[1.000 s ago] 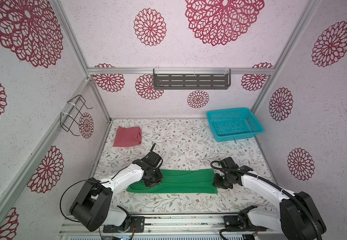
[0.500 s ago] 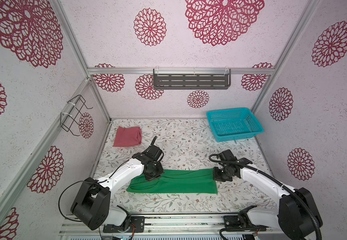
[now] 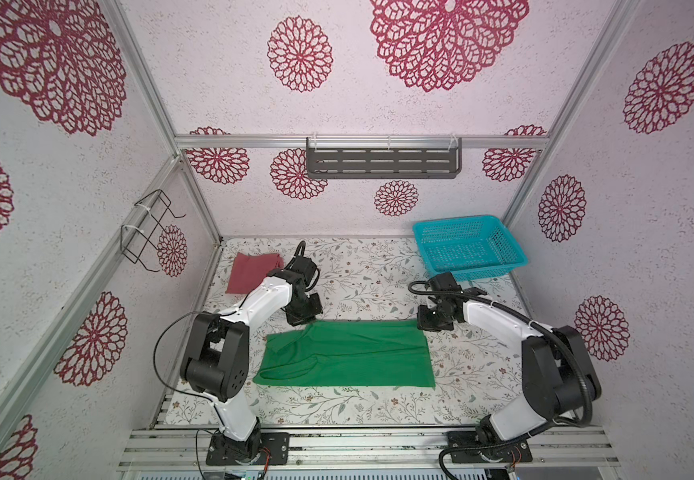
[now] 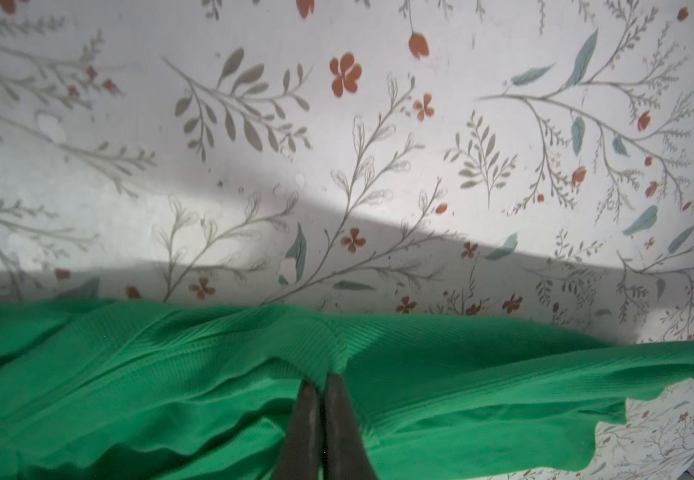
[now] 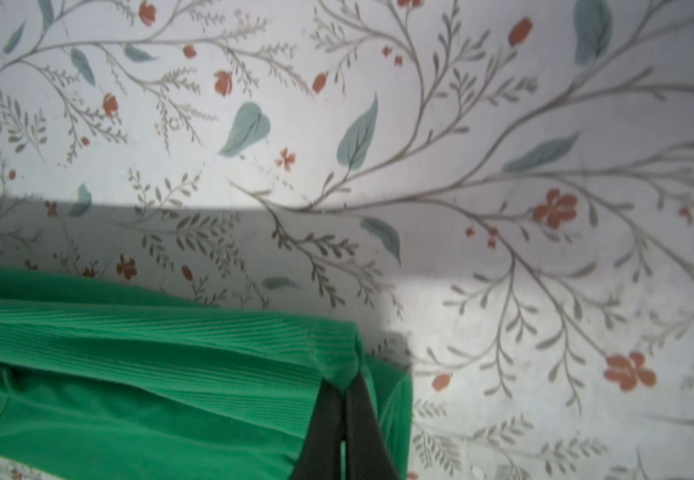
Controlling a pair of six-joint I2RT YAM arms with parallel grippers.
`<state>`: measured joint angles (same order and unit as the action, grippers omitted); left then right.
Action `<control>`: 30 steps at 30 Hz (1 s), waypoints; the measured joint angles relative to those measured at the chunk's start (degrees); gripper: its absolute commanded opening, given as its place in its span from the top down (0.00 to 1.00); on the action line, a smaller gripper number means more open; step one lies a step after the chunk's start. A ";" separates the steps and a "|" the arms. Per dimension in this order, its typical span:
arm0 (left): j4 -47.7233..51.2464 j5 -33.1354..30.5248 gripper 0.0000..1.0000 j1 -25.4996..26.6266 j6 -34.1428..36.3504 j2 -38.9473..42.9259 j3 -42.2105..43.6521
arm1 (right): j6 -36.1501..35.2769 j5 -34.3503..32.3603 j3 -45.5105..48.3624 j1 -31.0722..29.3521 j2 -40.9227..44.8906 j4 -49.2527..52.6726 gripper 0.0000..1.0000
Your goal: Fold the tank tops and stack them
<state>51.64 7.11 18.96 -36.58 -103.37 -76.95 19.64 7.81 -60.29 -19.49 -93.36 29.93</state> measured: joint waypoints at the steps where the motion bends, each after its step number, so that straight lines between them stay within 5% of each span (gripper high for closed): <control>1: 0.33 0.04 1.00 -0.59 1.22 -1.70 -1.86 | -0.70 -0.02 -1.44 0.28 -1.77 -0.37 1.00; 10: 2.99 0.31 1.00 -4.22 8.33 -13.44 -13.79 | -6.71 0.22 -14.01 2.38 -13.81 -0.04 1.00; 18: 4.57 0.26 1.00 -4.98 10.45 -15.08 -15.47 | -10.21 0.76 -17.05 2.95 -14.49 1.33 1.00; 30: 2.67 -3.13 1.00 -0.37 6.34 5.18 3.32 | -9.92 1.42 -1.18 1.22 2.82 1.14 1.00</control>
<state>54.30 3.99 18.59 -30.24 -98.19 -73.63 9.72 9.23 -61.47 -18.26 -90.54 31.07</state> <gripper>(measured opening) 0.052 0.042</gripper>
